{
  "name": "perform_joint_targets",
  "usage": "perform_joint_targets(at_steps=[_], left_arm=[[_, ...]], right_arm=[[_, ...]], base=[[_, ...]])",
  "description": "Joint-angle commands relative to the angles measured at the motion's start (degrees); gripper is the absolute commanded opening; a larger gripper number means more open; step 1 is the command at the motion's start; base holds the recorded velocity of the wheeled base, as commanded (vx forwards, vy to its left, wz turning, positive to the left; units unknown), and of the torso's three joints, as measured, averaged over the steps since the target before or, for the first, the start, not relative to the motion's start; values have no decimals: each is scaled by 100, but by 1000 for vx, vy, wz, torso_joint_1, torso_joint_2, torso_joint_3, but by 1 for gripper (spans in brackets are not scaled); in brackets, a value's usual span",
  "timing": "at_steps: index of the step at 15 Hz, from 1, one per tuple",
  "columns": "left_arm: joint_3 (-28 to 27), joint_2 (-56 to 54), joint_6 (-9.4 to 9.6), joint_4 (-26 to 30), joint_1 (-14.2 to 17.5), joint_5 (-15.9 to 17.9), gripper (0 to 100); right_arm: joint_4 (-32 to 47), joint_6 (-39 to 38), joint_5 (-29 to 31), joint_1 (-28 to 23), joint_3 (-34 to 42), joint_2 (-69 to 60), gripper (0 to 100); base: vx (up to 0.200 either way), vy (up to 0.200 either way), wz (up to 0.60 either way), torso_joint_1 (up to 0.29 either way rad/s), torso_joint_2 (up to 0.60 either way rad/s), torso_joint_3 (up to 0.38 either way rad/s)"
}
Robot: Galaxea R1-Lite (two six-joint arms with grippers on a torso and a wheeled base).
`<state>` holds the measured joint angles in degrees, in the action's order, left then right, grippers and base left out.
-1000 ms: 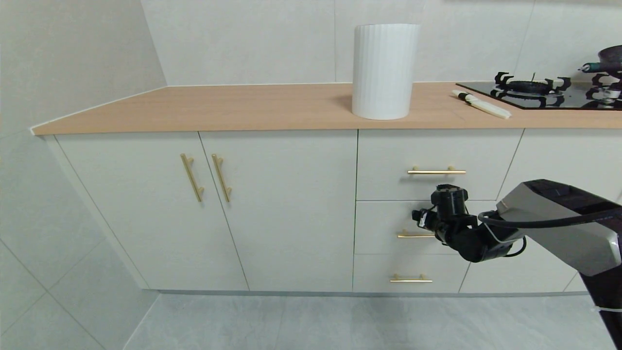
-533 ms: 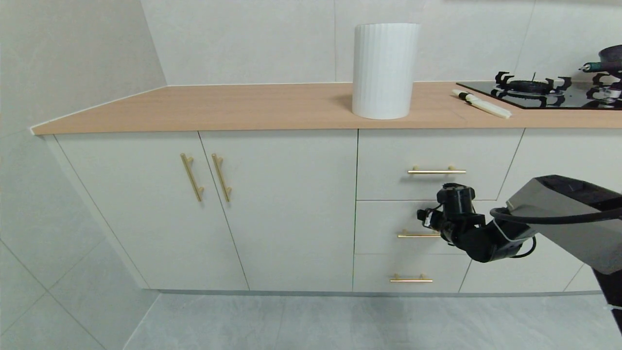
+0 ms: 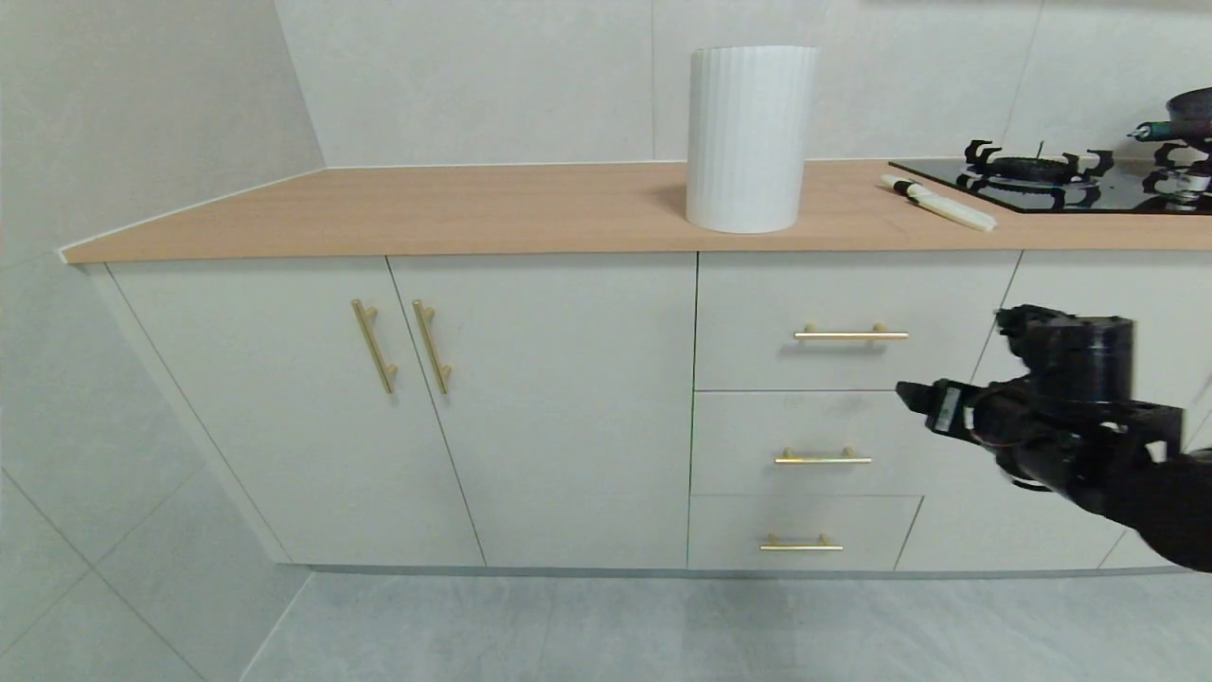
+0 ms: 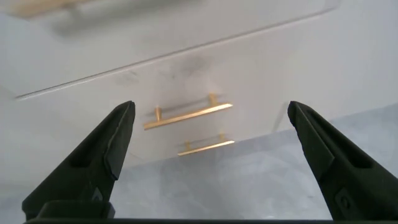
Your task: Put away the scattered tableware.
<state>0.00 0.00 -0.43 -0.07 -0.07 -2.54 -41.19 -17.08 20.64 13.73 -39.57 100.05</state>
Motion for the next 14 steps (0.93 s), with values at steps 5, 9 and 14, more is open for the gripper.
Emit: perform_joint_targets(at_steps=[5, 9, 14], left_arm=[[0, 0, -1, -1, -1, -1, 100], [0, 0, -1, -1, -1, -1, 100], [0, 0, -1, -1, -1, -1, 100]], right_arm=[[1509, 1506, 10, -740, 3105, -6489, 100], [4330, 1523, 10, -749, 2946, -8906, 100], [4761, 1690, 898, -845, 3175, -9425, 100]], base=[[0, 0, 0, 0, 0, 0], [0, 0, 0, 0, 0, 0], [0, 0, 0, 0, 0, 0]])
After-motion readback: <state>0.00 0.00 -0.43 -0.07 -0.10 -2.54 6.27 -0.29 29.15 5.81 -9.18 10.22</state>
